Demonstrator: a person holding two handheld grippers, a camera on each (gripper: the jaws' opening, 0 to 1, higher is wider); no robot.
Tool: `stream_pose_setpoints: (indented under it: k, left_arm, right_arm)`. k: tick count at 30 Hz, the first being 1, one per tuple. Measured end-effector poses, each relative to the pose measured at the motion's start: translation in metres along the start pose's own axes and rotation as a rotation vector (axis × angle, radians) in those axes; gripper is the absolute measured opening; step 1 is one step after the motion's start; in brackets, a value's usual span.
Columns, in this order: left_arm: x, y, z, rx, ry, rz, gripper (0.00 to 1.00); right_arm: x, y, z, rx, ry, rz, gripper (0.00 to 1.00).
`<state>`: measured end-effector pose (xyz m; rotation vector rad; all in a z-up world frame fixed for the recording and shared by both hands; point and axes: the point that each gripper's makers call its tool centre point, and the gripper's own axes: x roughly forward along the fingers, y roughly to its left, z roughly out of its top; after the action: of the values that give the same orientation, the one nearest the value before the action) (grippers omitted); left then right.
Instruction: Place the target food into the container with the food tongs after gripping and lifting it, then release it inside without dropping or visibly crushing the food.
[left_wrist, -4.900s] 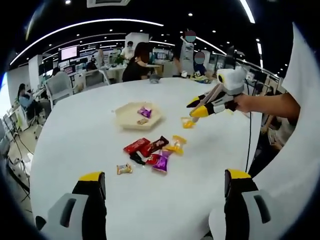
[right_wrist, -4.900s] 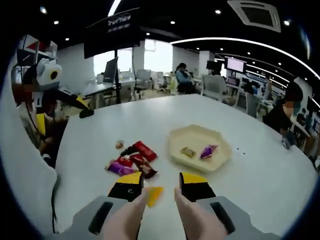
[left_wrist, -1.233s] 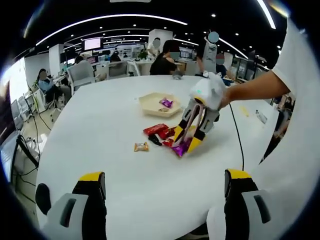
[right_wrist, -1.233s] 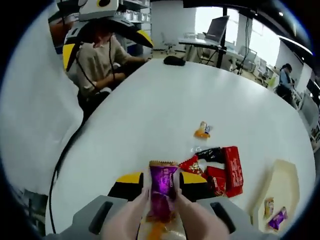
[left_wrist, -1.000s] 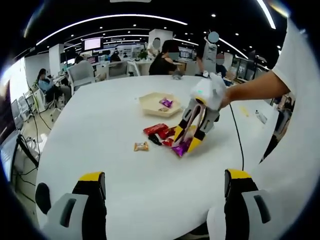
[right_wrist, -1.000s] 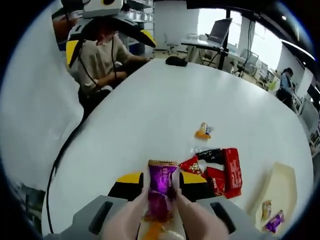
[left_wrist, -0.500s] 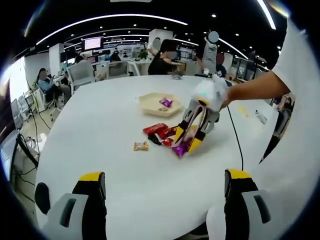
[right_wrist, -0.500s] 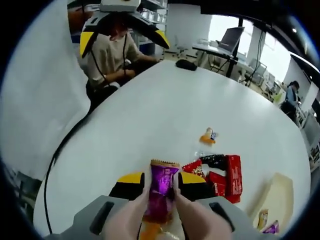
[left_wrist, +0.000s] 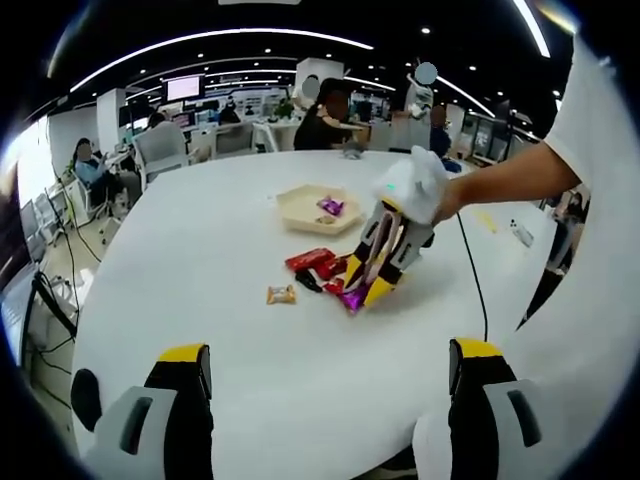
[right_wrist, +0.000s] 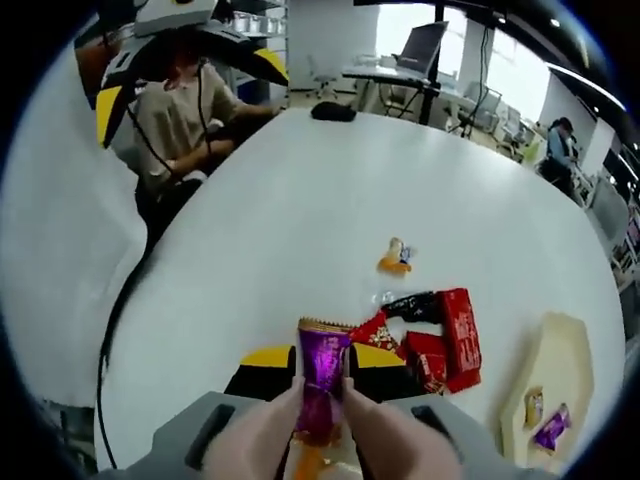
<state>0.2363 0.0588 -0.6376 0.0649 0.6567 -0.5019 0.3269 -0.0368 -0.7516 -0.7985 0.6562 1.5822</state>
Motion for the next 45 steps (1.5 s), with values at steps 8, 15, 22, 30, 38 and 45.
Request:
stream_pose_setpoints:
  k: [8,15,22,30,38,45]
  left_arm:
    - [-0.003,0.000,-0.002,0.000,0.000,0.004,0.99]
    - [-0.005,0.002,-0.003,-0.003,-0.002,0.009,0.99]
    - [-0.002,0.000,0.000,0.002,-0.004,-0.003,0.99]
    - [0.001,-0.002,0.003,0.016,-0.003,-0.021,0.99]
    - [0.003,-0.004,0.007,0.028,-0.001,-0.039,0.99]
    - [0.010,-0.009,0.010,0.027,-0.008,-0.059,0.99]
  right_arm:
    - [-0.001,-0.001,0.000,0.109,0.007,-0.022,0.21]
    - [-0.010,-0.004,0.000,0.231,-0.046,-0.048,0.20]
    - [-0.026,-0.007,0.007,0.385,-0.164,-0.100,0.19]
    - [-0.048,0.000,0.013,0.531,-0.256,-0.107,0.20]
    - [-0.072,0.003,0.010,0.607,-0.310,-0.179,0.20]
    - [-0.094,0.001,0.007,0.653,-0.349,-0.254,0.21]
